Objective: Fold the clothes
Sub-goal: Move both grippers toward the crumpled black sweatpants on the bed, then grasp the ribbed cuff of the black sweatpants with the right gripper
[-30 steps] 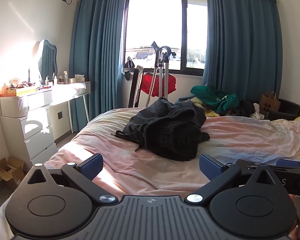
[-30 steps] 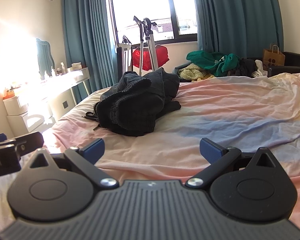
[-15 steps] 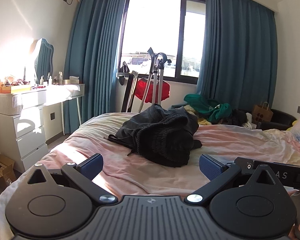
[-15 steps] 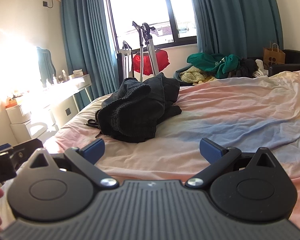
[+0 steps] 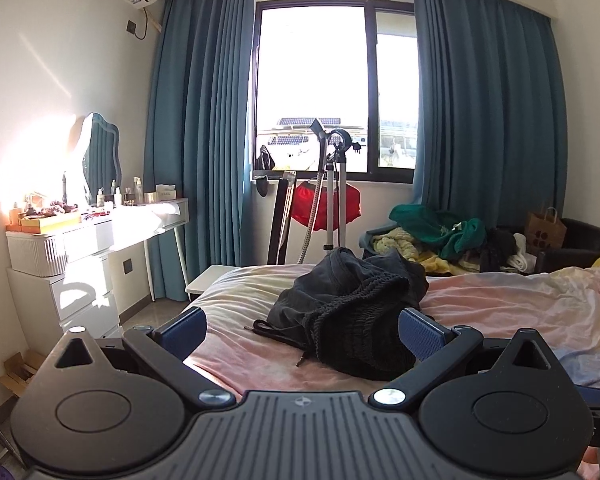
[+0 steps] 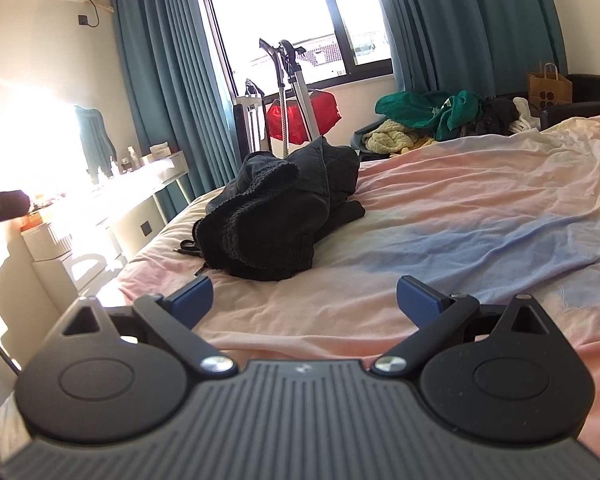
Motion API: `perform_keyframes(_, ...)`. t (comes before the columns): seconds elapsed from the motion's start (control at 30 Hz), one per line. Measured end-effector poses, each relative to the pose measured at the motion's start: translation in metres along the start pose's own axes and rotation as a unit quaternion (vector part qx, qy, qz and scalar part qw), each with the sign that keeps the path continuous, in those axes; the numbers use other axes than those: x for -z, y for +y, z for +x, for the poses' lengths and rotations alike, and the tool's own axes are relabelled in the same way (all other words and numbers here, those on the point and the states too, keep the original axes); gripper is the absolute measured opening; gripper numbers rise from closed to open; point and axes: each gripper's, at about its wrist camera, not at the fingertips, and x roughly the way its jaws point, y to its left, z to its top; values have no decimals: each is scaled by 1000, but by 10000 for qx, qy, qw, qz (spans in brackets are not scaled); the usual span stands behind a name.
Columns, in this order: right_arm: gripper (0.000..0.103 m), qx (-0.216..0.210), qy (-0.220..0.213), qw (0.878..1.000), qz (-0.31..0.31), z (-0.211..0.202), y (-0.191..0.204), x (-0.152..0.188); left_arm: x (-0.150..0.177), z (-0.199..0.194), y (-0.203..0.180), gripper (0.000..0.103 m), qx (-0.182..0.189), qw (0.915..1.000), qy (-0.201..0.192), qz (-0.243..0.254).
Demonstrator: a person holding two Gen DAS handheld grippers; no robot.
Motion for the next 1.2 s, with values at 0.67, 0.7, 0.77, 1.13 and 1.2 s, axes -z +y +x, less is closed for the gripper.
perform_keyframes(0.67, 62, 541, 810, 9872, -1263, 236, 55, 6, 52, 103, 108, 103, -924, 9937, -357, -517)
perform_keyframes(0.7, 62, 603, 752, 9887, -1151, 240, 53, 4, 54, 105, 108, 103, -855, 9944, -370, -497)
perform_keyframes(0.77, 62, 653, 519, 9949, -566, 239, 42, -4, 55, 109, 105, 103, -829, 9948, -353, -476)
perform_keyframes(1.13, 59, 1427, 362, 9889, -185, 256, 36, 1, 55, 105, 117, 103, -679, 9930, -188, -949)
perform_keyframes(1.2, 56, 1449, -113, 9886, 398, 243, 22, -4, 54, 101, 118, 103, -674, 9929, -202, -954)
